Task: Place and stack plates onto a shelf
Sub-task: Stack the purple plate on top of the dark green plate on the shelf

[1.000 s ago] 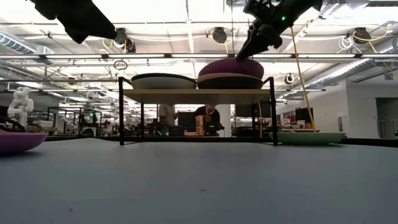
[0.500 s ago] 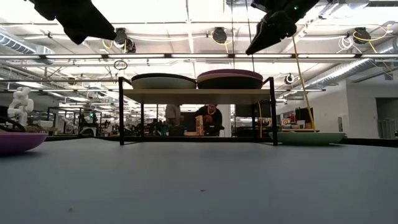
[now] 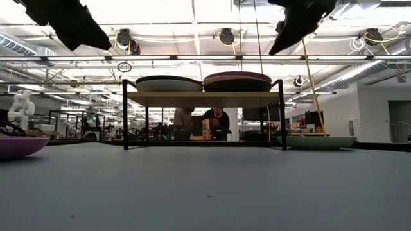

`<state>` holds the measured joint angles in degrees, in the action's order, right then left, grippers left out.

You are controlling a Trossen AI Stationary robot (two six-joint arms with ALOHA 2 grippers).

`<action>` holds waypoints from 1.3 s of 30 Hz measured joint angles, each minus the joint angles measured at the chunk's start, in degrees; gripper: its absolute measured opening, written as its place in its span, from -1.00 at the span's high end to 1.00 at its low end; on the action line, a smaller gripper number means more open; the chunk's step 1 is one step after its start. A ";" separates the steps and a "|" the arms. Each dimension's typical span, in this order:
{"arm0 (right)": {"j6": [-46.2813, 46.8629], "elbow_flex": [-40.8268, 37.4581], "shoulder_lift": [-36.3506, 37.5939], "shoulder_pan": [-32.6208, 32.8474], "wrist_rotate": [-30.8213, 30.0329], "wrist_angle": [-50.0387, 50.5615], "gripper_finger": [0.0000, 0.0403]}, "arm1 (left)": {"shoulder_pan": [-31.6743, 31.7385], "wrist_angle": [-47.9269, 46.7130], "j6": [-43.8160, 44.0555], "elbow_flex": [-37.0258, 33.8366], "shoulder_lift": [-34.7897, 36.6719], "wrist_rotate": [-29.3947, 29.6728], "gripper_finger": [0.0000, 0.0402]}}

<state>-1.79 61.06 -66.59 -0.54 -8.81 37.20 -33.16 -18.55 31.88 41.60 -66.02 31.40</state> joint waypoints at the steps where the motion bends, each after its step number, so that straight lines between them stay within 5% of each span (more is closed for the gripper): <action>1: 1.09 0.00 0.00 1.31 -0.01 0.11 0.50 | -0.22 0.00 0.18 0.00 0.00 0.01 0.59; 19: 10.94 -15.49 0.02 13.36 -0.12 -15.60 0.50 | -3.03 -9.10 3.43 0.00 0.00 -5.47 0.59; 23: 13.75 -17.99 -0.03 14.39 -0.12 -17.54 0.50 | -1.48 -14.79 6.21 0.00 0.00 -12.59 0.59; 32: 14.03 -22.51 -0.02 15.69 -0.12 -22.48 0.50 | 5.70 -21.29 -0.36 0.00 -1.85 -17.21 0.58; 39: 14.62 -25.76 -0.02 16.45 -0.06 -26.86 0.50 | 10.87 -22.21 -6.50 0.00 -4.74 -24.50 0.30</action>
<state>12.83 35.30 -66.61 15.92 -8.86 10.34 -22.29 -40.75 25.38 41.60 -70.76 6.90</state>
